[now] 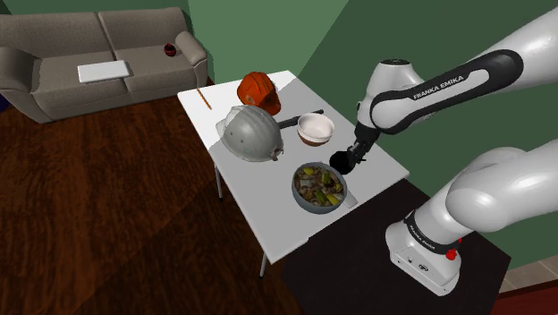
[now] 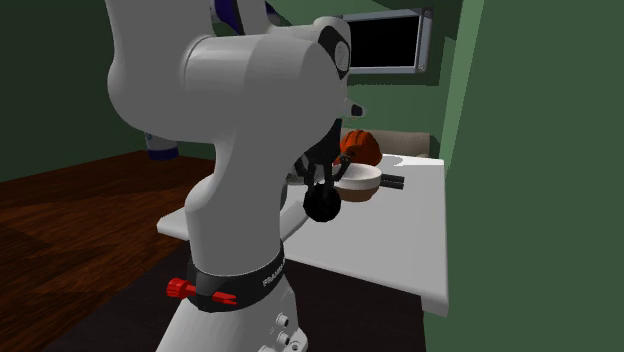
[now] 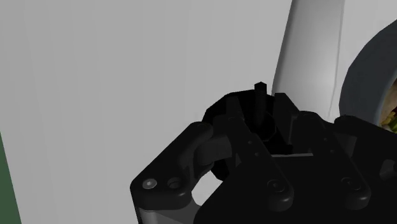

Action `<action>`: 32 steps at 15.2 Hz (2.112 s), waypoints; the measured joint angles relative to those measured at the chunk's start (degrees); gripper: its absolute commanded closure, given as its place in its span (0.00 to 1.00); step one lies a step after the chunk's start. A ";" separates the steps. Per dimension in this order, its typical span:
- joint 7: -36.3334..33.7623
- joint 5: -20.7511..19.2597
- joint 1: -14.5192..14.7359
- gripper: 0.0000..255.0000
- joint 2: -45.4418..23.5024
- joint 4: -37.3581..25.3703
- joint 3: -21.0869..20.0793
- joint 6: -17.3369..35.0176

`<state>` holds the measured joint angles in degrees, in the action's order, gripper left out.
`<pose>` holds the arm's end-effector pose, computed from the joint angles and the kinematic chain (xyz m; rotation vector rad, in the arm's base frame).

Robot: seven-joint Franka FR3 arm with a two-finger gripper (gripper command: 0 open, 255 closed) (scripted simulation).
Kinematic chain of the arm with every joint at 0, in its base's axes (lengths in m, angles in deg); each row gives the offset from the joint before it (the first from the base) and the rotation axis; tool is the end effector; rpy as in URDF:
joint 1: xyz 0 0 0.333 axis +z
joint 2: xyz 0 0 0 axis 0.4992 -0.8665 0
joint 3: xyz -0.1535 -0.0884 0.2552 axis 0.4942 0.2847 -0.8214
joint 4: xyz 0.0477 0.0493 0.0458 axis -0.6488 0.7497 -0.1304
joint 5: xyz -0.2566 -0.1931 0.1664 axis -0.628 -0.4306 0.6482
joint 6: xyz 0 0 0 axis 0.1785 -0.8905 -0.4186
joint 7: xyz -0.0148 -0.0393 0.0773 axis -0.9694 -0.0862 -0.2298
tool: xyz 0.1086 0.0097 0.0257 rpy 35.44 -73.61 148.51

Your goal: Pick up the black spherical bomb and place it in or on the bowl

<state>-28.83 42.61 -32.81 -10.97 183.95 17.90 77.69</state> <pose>0.2907 -0.0348 0.2868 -3.0950 0.0060 0.1885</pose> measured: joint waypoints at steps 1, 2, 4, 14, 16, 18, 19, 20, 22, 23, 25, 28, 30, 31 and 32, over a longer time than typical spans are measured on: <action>-0.03 -0.11 -0.11 1.00 1.22 -0.23 -0.02 -1.43; -0.09 -0.19 -0.20 1.00 2.45 -0.34 -0.07 -2.78; -0.23 -0.24 -0.24 1.00 4.28 -0.95 -0.20 -5.23; -0.49 -0.44 -0.55 1.00 11.44 -4.84 -0.52 -16.28; -0.47 -0.48 -0.62 1.00 12.71 -5.89 -0.54 -18.59; -0.62 -0.41 -0.59 1.00 13.92 -6.59 -0.68 -20.50; -0.64 -0.41 -0.60 1.00 14.51 -6.96 -0.71 -21.46; -0.73 -0.35 -0.55 1.00 14.93 -7.70 -0.80 -22.63; -0.86 -0.25 -0.48 1.00 15.75 -8.76 -0.94 -24.51; -0.83 -0.27 -0.51 1.00 15.99 -9.57 -0.93 -25.56; -1.69 0.36 0.07 1.00 17.08 -10.10 -1.71 -27.17; -5.41 3.20 2.66 1.00 18.74 -9.59 -4.89 -28.21; -8.04 5.27 4.54 1.00 19.74 -9.01 -7.16 -28.51; -9.78 6.64 5.79 1.00 19.31 -9.42 -8.69 -28.39; -11.48 7.93 6.95 1.00 19.03 -10.05 -10.13 -28.62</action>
<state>-40.31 50.54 -25.86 8.06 173.90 7.77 49.07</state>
